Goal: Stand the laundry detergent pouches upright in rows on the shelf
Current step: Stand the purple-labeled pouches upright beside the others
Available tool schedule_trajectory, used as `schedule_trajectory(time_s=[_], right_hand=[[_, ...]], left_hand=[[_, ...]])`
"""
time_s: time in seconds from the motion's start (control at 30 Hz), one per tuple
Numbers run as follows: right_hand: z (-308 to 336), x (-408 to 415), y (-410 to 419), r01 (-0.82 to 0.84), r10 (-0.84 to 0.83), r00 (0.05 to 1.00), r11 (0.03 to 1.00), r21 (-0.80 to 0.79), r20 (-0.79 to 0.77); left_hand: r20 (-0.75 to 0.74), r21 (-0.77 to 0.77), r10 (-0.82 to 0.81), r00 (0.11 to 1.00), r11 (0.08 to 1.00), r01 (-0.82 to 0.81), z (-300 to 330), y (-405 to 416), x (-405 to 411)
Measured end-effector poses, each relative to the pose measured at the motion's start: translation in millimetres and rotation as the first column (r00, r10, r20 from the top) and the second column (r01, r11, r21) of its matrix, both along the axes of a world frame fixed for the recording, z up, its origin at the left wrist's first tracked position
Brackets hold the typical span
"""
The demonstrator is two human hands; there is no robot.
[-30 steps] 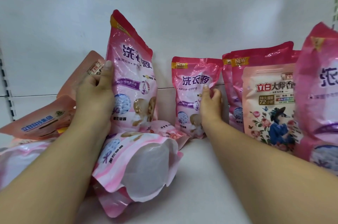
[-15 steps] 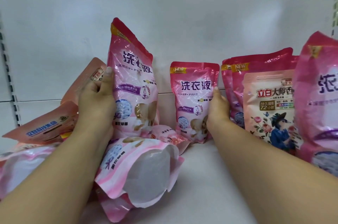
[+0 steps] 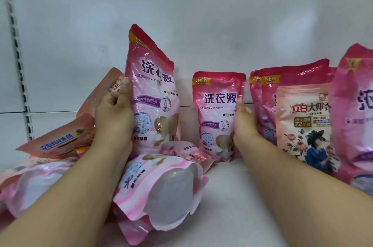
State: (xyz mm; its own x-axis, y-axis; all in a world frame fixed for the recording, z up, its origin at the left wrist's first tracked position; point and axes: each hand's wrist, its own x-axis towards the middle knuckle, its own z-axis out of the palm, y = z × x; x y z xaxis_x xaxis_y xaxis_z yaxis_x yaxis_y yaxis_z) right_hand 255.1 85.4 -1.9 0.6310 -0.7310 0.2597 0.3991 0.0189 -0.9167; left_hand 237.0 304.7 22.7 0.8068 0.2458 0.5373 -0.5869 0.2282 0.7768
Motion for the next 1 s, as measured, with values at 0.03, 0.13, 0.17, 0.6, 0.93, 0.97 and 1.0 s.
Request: schedule_trajectory(time_s=[0.03,0.13,0.17,0.6,0.93,0.97,1.0], right_hand=[[-0.7,-3.3,1.1,0.06,-0.066,0.997,0.992,-0.115,-0.051],[1.2,-15.2,10.0,0.255,-0.313,0.944,0.889,-0.381,-0.1],[6.0,-20.5,17.2,0.293,-0.353,0.934,0.851,-0.435,-0.063],[40.2,-47.8,97.5,-0.446,0.471,0.872,0.876,-0.183,0.134],[33.4,-51.3,41.6,-0.025,0.067,0.99,0.95,-0.311,0.125],[29.7,-48.7,36.7,0.014,0.016,0.993,0.967,-0.254,0.114],[26.8,-46.6,32.8,0.057,-0.038,0.995,0.976,-0.212,0.089]], left_hand=[[0.007,-0.012,0.003,1.0,1.0,-0.003,-0.2,0.4,-0.3],[0.024,-0.059,0.042,0.999,0.997,-0.04,0.6,0.7,-4.0],[0.027,-0.059,0.052,0.998,0.997,-0.05,0.2,1.0,-4.4],[0.131,0.249,-0.009,0.991,0.968,-0.024,3.1,-3.2,-14.5],[-0.104,0.888,-0.191,0.976,0.425,0.178,-6.2,-12.1,-21.0],[-0.152,0.922,-0.192,0.97,0.326,0.209,-7.2,-12.8,-23.0],[-0.186,0.947,-0.196,0.963,0.223,0.229,-8.5,-14.3,-25.4]])
